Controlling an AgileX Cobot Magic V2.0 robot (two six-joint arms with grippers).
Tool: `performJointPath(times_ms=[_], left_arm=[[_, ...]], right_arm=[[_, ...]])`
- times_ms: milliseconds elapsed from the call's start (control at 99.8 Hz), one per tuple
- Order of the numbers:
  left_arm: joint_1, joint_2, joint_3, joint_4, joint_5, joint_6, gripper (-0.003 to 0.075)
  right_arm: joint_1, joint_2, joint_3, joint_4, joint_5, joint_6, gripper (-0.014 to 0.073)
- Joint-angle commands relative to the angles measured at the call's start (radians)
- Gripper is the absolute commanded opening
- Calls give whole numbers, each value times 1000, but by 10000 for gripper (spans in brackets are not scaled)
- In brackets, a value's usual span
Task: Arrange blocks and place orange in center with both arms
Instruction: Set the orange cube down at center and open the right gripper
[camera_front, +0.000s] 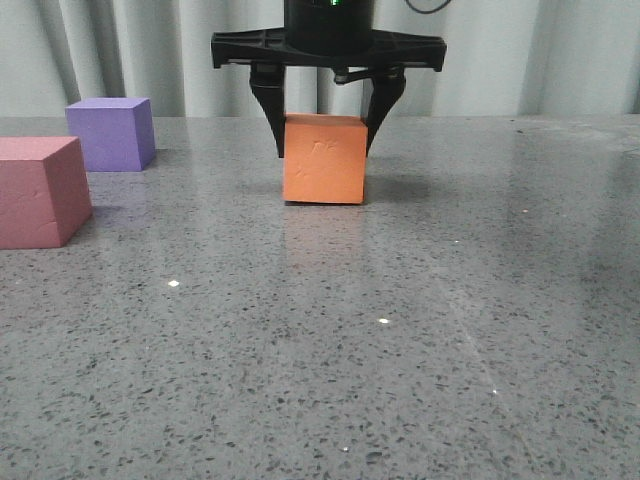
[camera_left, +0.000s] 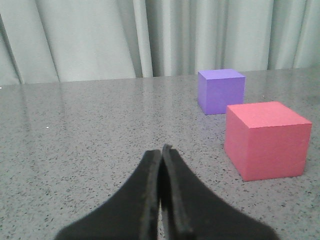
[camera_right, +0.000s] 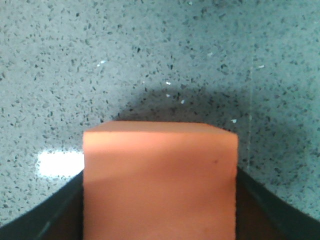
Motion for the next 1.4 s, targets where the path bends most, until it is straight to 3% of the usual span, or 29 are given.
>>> performJointPath(times_ms=[0,90,180,441,942,1202,1393], left_arm=[[-8,-33,57,1,-78,-5,-19],[-8,-33,57,1,-78,-5,-19],[-8,-33,57,1,-78,-5,-19],[-8,-33,57,1,-78,-5,-19],[-8,-33,57,1,-78,-5,-19],[-8,-33,57,1,-78,-5,-19],[-8,-33,57,1,-78,-5,-19]], right_arm=[[0,-51,-30,-14,6,-4,470],[0,-51,-30,-6,10,-5,595],[0,-56,-30,-5,12,-6,646],[0,-99,-79,-7,28,-35,645],[-52,-289,-116,-79,94,-345,645],[-152,-444,-22,-77,92,-443,645],[-262,-557,136,-77,84,-499,645]])
